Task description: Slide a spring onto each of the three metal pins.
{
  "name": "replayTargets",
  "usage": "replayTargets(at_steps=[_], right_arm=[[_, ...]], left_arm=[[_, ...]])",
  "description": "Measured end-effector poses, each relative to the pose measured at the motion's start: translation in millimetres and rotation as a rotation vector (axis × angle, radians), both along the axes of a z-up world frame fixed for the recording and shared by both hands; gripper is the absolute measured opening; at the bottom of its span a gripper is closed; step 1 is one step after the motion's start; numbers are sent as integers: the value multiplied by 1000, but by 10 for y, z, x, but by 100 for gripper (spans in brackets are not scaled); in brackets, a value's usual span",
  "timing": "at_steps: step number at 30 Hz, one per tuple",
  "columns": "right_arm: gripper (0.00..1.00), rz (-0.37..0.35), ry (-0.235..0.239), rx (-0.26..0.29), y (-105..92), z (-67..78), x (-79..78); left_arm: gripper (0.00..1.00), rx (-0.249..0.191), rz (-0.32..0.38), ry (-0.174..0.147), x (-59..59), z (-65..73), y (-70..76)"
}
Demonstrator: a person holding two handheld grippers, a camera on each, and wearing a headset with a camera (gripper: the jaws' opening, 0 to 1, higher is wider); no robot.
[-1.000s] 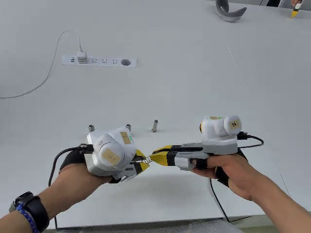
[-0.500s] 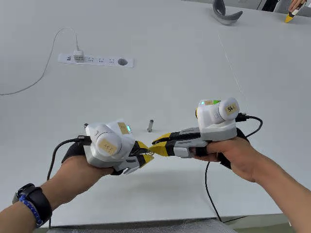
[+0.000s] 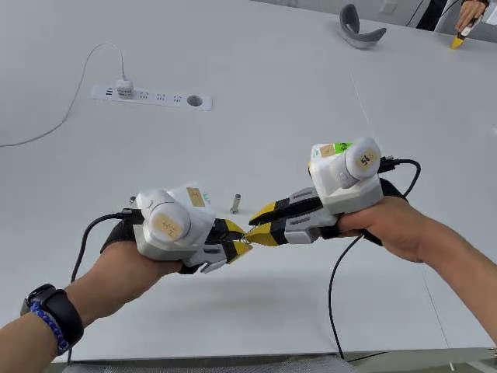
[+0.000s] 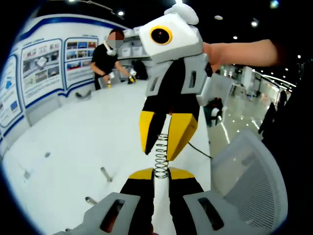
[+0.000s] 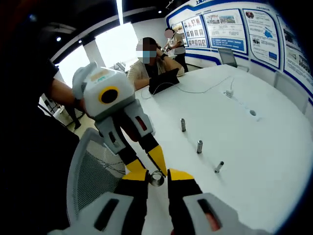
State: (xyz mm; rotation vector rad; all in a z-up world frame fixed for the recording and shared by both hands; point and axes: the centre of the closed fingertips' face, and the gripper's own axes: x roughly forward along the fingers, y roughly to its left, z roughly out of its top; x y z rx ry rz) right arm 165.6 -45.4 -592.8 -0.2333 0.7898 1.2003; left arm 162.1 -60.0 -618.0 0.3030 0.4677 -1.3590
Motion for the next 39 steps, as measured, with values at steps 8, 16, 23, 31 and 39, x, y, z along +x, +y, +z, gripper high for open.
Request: replayTargets(at_steps=[8, 16, 23, 31, 39], right_arm=[[17, 135, -23, -104, -23, -51, -110], [16, 180, -32, -129, 5, -101, -121], [13, 222, -13, -136, 15, -140, -183], [13, 221, -6, -124, 30, -149, -190], [12, 189, 7, -102, 75, -228, -209]], left_arm=[[9, -13, -11, -7, -10, 52, -24], [9, -4, -29, -22, -35, 59, -26], [9, 16, -72, -46, -106, 33, -24], [9, 10, -78, -35, -123, 20, -6], [10, 4, -65, -19, -152, -71, 42]])
